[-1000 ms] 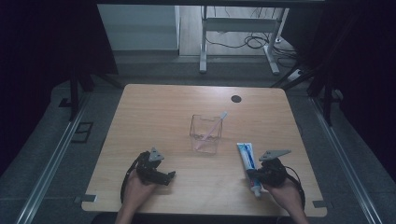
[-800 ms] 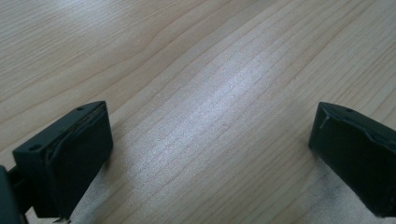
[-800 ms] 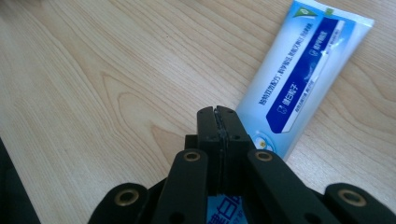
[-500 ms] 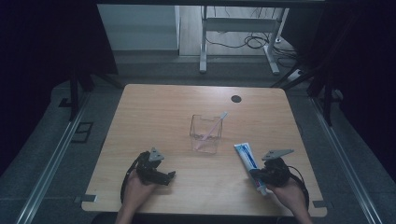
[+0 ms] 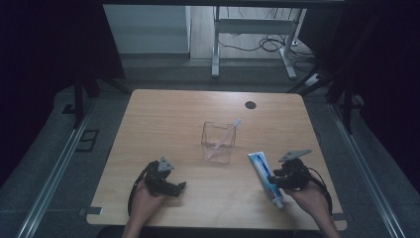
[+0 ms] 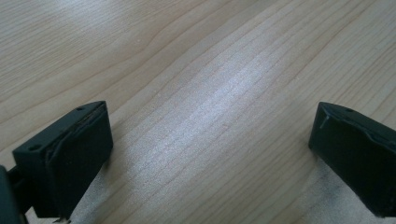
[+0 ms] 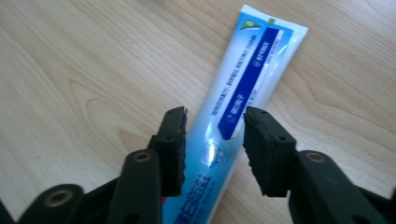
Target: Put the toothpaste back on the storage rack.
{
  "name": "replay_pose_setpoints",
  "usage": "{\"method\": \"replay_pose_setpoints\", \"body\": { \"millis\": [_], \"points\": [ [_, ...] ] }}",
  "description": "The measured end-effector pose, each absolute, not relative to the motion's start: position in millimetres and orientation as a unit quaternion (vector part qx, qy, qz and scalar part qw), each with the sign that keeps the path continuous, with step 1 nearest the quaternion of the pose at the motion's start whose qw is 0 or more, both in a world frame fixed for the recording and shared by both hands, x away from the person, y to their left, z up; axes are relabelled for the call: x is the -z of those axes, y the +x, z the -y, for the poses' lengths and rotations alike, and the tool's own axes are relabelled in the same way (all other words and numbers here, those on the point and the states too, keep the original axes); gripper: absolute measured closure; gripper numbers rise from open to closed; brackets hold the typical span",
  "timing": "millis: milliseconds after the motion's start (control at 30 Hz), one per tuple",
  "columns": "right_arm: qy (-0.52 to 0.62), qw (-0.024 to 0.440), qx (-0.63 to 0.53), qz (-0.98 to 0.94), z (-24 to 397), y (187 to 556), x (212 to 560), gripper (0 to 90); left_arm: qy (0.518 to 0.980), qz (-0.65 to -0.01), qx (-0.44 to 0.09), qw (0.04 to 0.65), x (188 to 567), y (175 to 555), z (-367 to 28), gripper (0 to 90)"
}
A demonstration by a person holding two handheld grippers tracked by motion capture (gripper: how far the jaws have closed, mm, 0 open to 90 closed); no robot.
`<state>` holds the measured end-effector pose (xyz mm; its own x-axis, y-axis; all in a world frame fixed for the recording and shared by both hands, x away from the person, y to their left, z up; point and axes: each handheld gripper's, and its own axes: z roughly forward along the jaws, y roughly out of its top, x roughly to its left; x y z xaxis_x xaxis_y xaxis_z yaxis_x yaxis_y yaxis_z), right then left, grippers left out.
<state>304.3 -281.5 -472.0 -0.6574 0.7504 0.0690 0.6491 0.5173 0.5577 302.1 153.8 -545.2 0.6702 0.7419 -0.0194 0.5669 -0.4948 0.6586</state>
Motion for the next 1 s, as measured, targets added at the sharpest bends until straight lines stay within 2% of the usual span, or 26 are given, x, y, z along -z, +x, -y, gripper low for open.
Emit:
{"method": "replay_pose_setpoints", "body": {
  "millis": [333, 500, 1000],
  "points": [
    [0.416, 0.067, -0.245, -0.873, 271.6, 324.2, 475.3, 42.0, 0.854, -0.383, -0.133, 0.325, 545.1, 302.1, -153.9, 0.0],
    [0.424, 0.061, -0.214, -0.878, 264.8, 333.2, 478.9, 38.2, 0.854, -0.384, -0.133, 0.325, 545.1, 302.0, -153.8, 0.0],
    [0.451, 0.038, -0.133, -0.881, 246.6, 359.4, 492.0, 35.0, 0.854, -0.384, -0.133, 0.325, 545.1, 302.0, -153.8, 0.0]
  ]
}}
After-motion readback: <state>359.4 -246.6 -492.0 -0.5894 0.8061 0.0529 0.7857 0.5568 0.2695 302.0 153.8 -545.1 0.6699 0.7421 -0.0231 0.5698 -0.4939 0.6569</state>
